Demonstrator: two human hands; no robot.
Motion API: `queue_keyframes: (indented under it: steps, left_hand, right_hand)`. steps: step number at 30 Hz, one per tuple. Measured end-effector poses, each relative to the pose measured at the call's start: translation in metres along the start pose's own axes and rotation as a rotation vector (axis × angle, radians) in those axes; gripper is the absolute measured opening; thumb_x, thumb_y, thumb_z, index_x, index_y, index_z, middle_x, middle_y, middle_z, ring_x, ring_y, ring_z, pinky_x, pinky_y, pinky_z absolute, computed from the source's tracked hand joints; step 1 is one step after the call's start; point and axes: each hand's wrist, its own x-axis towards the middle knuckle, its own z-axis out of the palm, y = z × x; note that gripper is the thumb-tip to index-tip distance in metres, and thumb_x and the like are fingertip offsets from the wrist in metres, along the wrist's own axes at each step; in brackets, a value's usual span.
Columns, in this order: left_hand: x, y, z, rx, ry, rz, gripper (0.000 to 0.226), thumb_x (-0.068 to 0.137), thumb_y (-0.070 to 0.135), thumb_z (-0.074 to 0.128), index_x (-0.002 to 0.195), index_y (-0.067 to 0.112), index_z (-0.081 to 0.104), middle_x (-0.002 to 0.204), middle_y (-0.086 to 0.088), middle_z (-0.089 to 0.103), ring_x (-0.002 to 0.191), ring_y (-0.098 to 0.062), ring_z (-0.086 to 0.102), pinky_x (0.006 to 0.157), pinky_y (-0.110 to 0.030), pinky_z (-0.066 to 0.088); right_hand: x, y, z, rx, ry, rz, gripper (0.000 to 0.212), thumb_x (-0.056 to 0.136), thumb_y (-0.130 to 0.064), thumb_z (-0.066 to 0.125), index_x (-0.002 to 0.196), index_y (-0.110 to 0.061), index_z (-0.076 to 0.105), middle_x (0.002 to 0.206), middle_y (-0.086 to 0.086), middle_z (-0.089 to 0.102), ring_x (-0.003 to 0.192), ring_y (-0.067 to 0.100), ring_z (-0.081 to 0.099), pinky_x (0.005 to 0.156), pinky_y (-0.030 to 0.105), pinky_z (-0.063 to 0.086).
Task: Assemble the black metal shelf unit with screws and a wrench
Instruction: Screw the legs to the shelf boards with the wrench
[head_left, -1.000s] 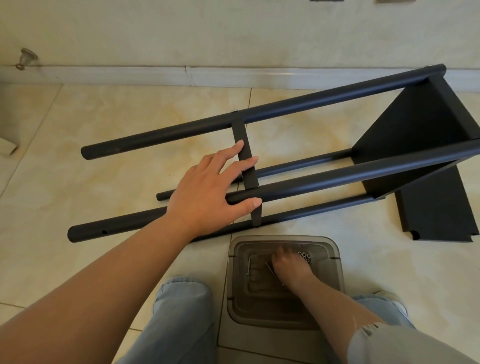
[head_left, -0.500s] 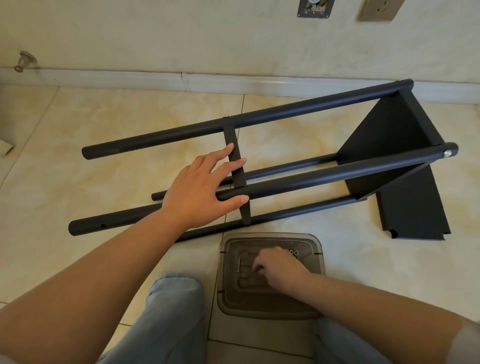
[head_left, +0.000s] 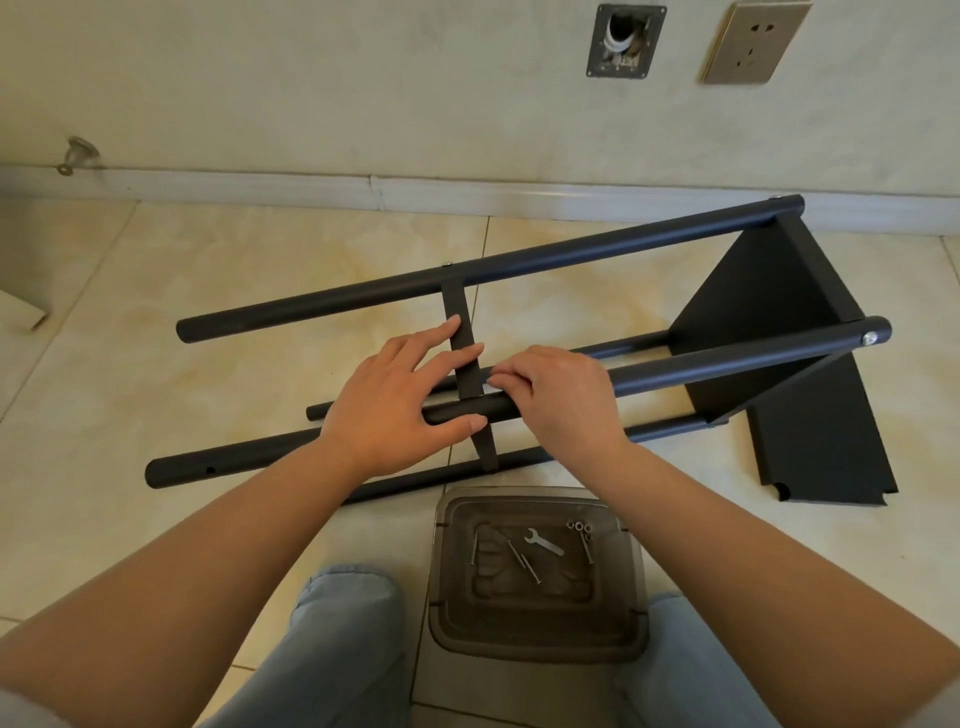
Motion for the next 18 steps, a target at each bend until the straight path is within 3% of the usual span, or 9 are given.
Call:
queue_keyframes:
  steps: [3,10,13,18]
  left_hand:
    - [0.001,-0.003,0.001,0.006,0.009,0.008,0.078,0.073,0.079,0.025,0.143,0.046,0.025,0.156,0.017,0.013,0.137,-0.012,0.020,0.106,-0.036,0.030]
    - [-0.007,-0.021,-0.004,0.013,0.020,0.095,0.073,0.074,0.076,0.033,0.141,0.048,0.025,0.154,0.014,0.021,0.134,-0.016,0.026,0.103,-0.042,0.034]
    - [-0.013,-0.035,-0.005,0.029,0.029,0.205,0.069,0.078,0.076,0.037,0.140,0.046,0.031,0.152,0.011,0.026,0.131,-0.019,0.031,0.098,-0.045,0.040]
    - [-0.015,-0.042,-0.004,0.093,0.008,0.290,0.074,0.078,0.083,0.026,0.142,0.046,0.023,0.153,0.012,0.024,0.133,-0.022,0.032,0.099,-0.049,0.042]
  right_hand:
    - [0.005,0.002,-0.013,0.043,-0.219,0.074,0.029,0.098,-0.033,0.044,0.114,-0.024,0.067,0.109,-0.006,0.067,0.097,0.012,0.059,0.086,0.025,0.041]
    - [0.013,-0.008,-0.026,0.075,-0.462,0.036,0.028,0.098,-0.023,0.048,0.121,-0.023,0.064,0.120,-0.005,0.064,0.108,0.010,0.056,0.091,0.020,0.037]
    - [0.016,-0.009,-0.025,0.226,-0.585,0.023,0.025,0.094,-0.018,0.056,0.116,-0.020,0.068,0.114,-0.006,0.067,0.093,0.001,0.054,0.083,0.015,0.035]
    - [0.020,-0.004,-0.016,0.438,-0.742,0.048,0.019,0.091,-0.019,0.061,0.106,-0.018,0.071,0.081,-0.019,0.060,0.075,-0.002,0.054,0.072,0.012,0.040]
